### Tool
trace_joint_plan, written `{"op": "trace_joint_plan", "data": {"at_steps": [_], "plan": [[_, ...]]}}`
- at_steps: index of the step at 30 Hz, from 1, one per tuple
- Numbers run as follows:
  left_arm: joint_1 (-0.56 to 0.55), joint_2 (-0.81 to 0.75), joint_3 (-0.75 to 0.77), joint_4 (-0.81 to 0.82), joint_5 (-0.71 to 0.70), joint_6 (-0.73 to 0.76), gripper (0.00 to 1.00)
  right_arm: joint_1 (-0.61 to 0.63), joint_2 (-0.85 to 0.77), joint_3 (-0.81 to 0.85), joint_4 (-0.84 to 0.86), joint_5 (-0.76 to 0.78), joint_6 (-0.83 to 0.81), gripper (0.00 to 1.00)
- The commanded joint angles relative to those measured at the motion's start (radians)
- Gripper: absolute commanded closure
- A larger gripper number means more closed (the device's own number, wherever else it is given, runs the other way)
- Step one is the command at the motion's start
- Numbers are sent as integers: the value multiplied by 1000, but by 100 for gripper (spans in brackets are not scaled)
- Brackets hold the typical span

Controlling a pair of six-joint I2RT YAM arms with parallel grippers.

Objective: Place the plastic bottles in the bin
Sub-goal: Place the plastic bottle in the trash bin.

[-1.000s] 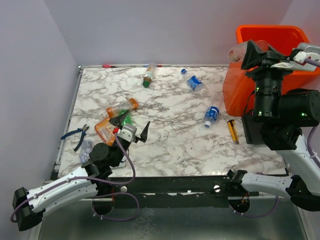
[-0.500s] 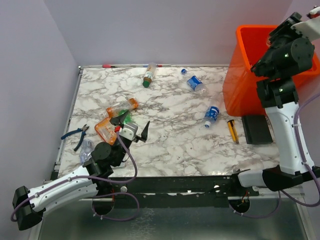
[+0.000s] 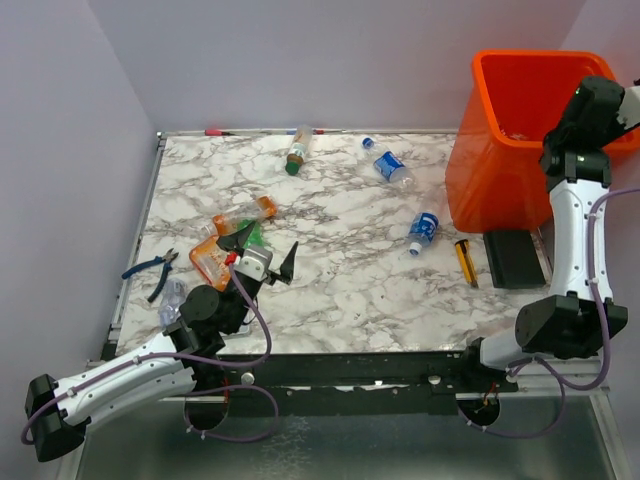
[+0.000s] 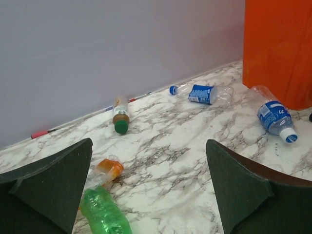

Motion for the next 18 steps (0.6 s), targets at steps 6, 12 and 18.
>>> {"op": "trace_joint_plan", "data": {"at_steps": [6,12,18], "plan": [[-2,-14,19,-15,8,-21,1,-3,-81,-66,75,-152,53,100],[-3,16,20,-15,17,-22,1,-10,-86,-45,128,-340,-53,100],[-3,31,23,-26,38,-25,1,-24,-34,-67,73,-383,-21,100]]}}
